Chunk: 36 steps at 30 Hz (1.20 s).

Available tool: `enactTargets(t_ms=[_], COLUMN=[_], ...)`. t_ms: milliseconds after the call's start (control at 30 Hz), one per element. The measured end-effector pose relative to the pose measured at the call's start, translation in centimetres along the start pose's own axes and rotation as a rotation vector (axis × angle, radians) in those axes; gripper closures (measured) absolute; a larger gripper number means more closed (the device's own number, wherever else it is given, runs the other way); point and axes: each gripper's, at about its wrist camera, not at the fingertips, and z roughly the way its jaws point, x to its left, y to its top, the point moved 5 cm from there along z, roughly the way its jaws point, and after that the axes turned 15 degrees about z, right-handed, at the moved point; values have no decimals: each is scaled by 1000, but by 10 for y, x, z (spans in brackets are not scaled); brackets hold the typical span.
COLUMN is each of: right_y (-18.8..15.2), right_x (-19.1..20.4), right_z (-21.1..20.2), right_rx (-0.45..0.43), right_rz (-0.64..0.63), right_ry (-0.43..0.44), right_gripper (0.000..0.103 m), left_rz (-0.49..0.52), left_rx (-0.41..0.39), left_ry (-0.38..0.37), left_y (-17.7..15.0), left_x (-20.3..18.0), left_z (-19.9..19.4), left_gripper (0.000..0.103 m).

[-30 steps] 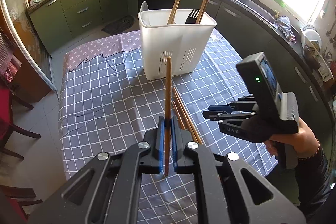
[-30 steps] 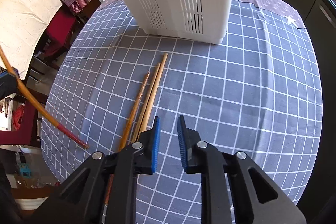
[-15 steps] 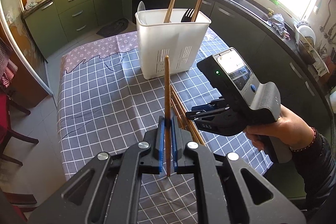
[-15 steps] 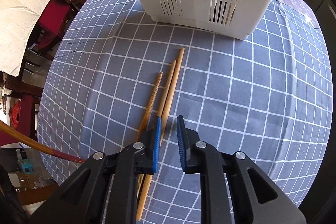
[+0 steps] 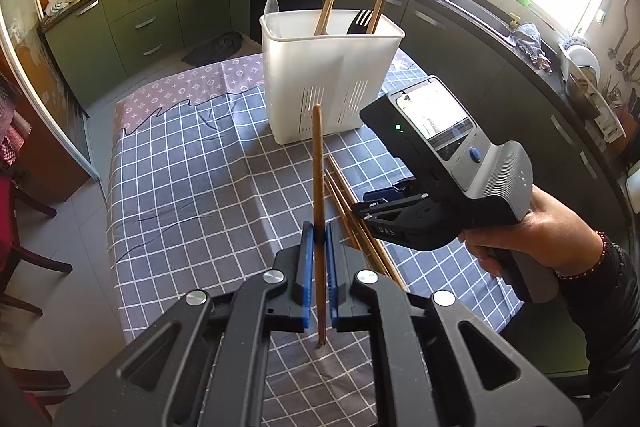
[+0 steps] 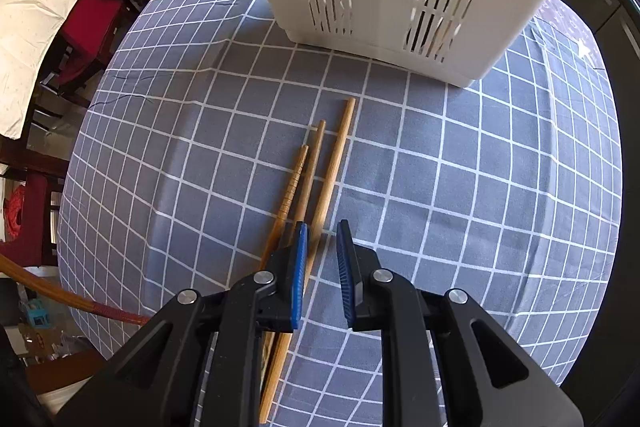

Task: Organize utensils
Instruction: 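Carry both chopsticks over the white holder and open both tools to drop them in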

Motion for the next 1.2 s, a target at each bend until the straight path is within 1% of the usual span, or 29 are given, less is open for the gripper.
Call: enactTargets(t_ms=[100, 200, 233, 267, 333, 400, 467, 567, 633, 767, 933, 1100, 1200], right_y=[4, 5, 6, 7, 8, 8, 8, 6, 3, -6, -31, -61, -74], right_x=[6, 5, 6, 7, 11, 17, 17, 13, 6, -4, -20, -36, -45], right_z=[4, 4, 4, 5, 6, 8, 8, 6, -4, -45, -113, -159, -176], right_rx=[1, 4, 5, 5, 0, -11, -12, -22, -40, -130, -293, -425, -467], right_rz=[-14, -16, -11, -13, -28, -51, -48, -37, -24, -17, 0, 12, 12], right_ry=[-30, -55, -57, -58, -70, -86, -77, -64, -30, 36, 155, 203, 212], right_gripper=[88, 89, 88, 85, 83, 89, 95, 96, 96, 96, 96, 96, 96], left_rz=[5, 5, 6, 7, 4, 4, 7, 10, 13, 21, 29, 40, 43], left_rx=[4, 5, 5, 6, 7, 8, 8, 2, 1, -1, -15, -16, -14], left_ry=[0, -4, -5, -6, -4, -2, -1, 4, 7, 11, 17, 30, 36], left_y=[0, -1, 0, 0, 0, 0, 0, 1, 1, 2, 4, 4, 4], left_x=[-1, -2, -2, -1, -1, -2, -2, -2, -3, -6, -10, -14, -16], left_z=[1, 2, 2, 3, 3, 3, 2, 0, -1, -4, -12, -16, -16], left_gripper=[97, 97, 97, 97, 97, 97, 97, 97, 97, 97, 97, 97, 97])
